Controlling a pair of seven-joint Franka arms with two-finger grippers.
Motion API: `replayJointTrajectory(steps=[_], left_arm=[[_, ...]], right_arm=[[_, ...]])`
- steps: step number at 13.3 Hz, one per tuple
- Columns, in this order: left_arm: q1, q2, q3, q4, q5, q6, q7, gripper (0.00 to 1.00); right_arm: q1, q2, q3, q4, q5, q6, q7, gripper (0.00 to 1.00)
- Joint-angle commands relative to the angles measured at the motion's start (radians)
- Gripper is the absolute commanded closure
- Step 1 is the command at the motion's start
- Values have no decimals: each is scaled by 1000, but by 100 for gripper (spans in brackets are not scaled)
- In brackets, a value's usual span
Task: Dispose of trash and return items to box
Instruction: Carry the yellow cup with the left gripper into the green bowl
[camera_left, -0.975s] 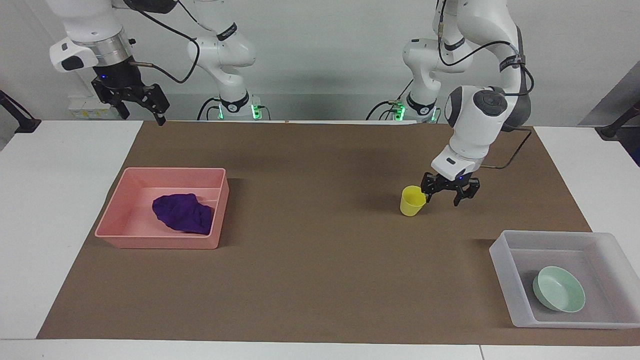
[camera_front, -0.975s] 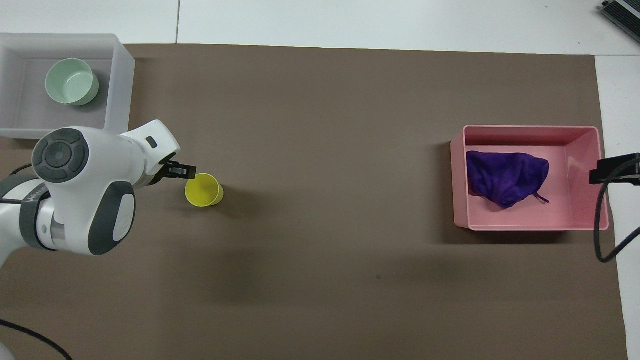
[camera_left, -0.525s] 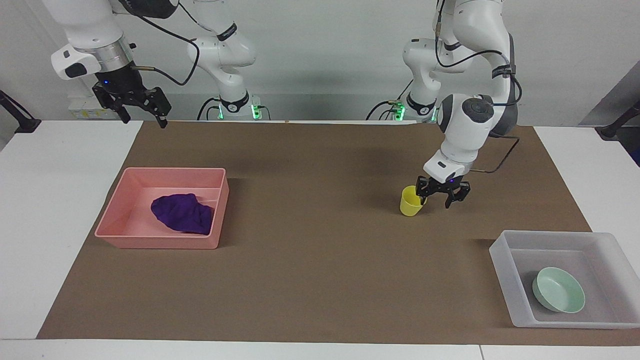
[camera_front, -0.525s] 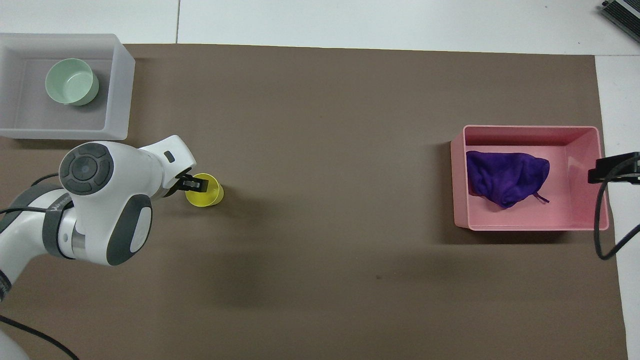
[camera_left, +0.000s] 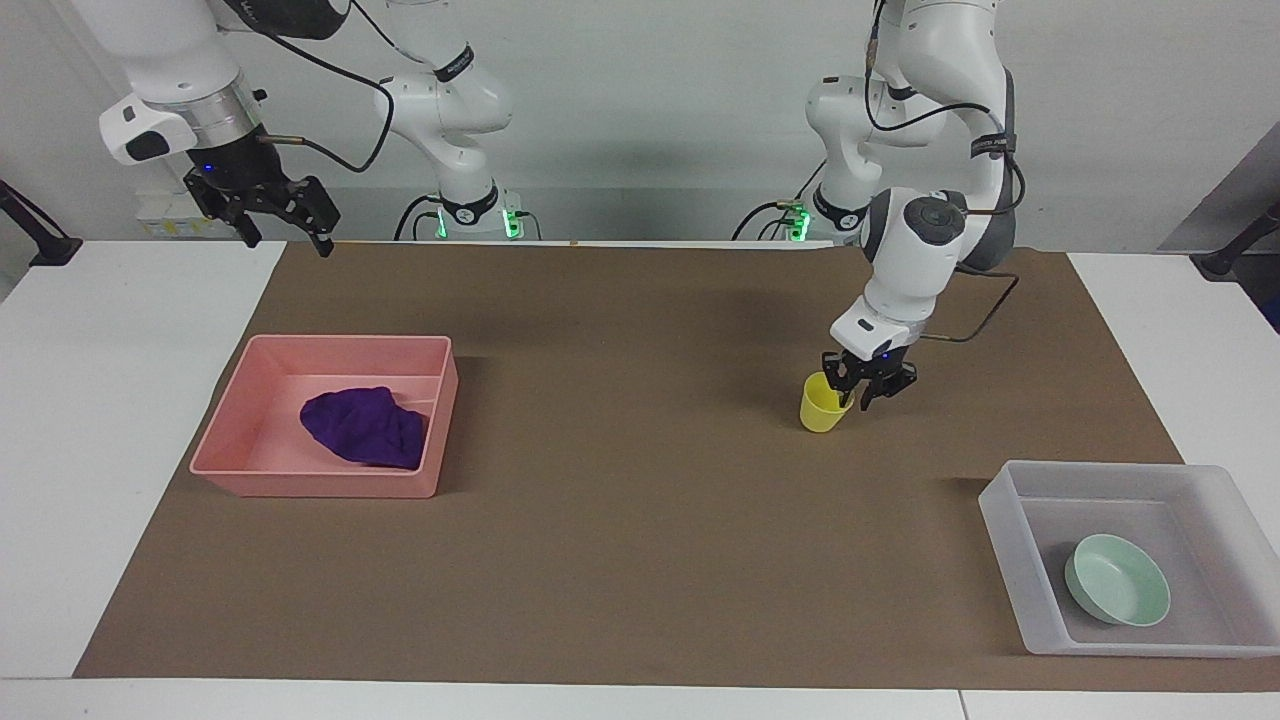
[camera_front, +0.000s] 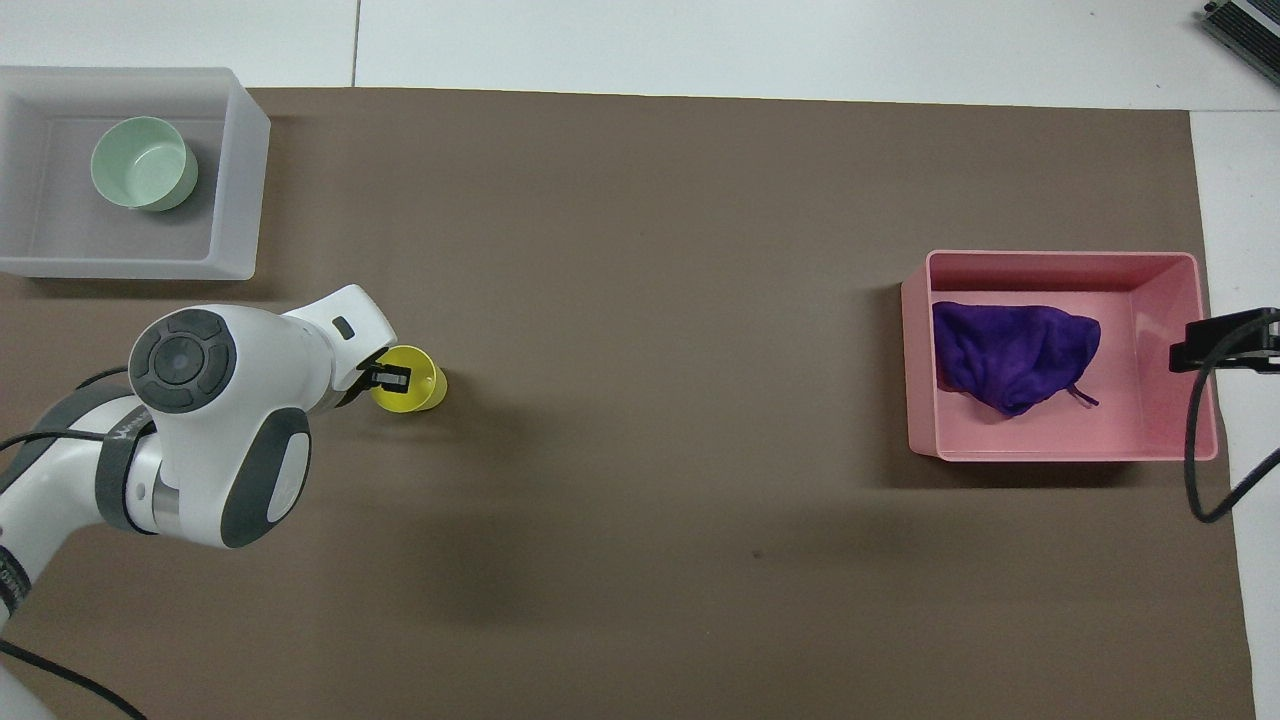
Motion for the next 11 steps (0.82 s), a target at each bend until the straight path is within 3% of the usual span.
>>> replayJointTrajectory(steps=[1,6,11], left_arm=[[-24,-23,13,-7,12,6,-45,100],[28,0,19,151,10,-110,-39,100],[160,115,17,417,15,-159,-25,100]], right_arm=[[11,1,-2,-3,8,-4,8,0],[58,-3,-2,-5,2,-5,20,0],[61,-5,-2,-9,2,-3,17,0]])
